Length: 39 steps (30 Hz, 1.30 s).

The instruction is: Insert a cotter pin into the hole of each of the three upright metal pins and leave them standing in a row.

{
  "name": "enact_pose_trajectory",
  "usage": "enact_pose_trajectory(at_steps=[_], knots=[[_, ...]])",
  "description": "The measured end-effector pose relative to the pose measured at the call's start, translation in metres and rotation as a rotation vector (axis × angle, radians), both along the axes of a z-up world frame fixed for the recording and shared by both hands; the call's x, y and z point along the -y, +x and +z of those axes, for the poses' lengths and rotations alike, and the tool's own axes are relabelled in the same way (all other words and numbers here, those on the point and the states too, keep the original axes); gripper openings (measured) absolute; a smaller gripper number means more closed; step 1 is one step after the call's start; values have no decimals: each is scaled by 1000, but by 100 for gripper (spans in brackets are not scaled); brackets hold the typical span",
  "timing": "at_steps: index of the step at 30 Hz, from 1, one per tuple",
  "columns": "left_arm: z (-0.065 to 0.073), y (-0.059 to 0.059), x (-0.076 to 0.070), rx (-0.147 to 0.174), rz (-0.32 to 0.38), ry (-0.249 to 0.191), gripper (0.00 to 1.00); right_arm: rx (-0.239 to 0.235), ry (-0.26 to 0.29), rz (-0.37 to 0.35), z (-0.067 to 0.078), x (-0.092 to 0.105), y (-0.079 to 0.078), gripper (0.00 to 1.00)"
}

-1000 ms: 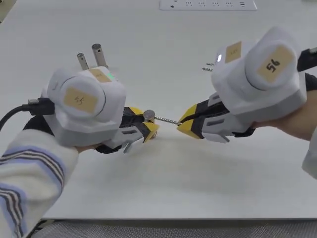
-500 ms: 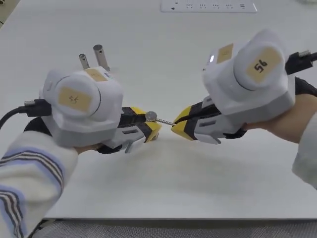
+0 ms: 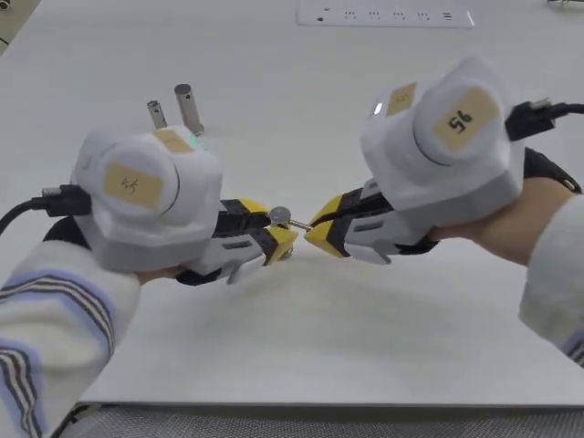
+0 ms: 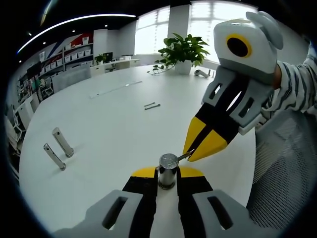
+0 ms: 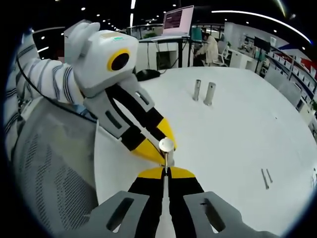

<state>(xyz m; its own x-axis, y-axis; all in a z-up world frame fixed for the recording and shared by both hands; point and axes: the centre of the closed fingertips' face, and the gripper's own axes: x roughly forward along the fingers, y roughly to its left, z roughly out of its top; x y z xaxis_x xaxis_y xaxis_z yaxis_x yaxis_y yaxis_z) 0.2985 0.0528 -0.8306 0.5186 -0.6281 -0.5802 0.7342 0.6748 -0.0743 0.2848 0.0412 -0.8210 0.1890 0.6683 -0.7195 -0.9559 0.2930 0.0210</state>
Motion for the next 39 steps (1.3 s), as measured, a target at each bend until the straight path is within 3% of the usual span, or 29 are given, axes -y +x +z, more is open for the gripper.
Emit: enact_pose_trajectory(at_steps=[3, 10, 16, 19, 25, 29, 39], knots=[[-6, -2, 0, -11, -16, 21, 13, 0, 2, -3, 0, -2, 0, 3], [-18, -2, -1, -41, -19, 14, 14, -3, 19, 0, 0, -9, 3, 3], [-23, -2, -2, -56, -19, 22, 13, -6, 65, 24, 1, -9, 0, 6], [-23, -3, -2, -59, -19, 25, 13, 5, 60, 33, 0, -5, -2, 11], [-25, -3, -3, -65, -24, 31, 13, -12, 50, 32, 0, 4, -4, 8], [-26, -3, -3, -64, -26, 33, 13, -21, 80, 38, 3, 0, -6, 6], [-25, -5, -5, -68, -24, 31, 13, -6, 88, 39, 3, -7, -1, 3]])
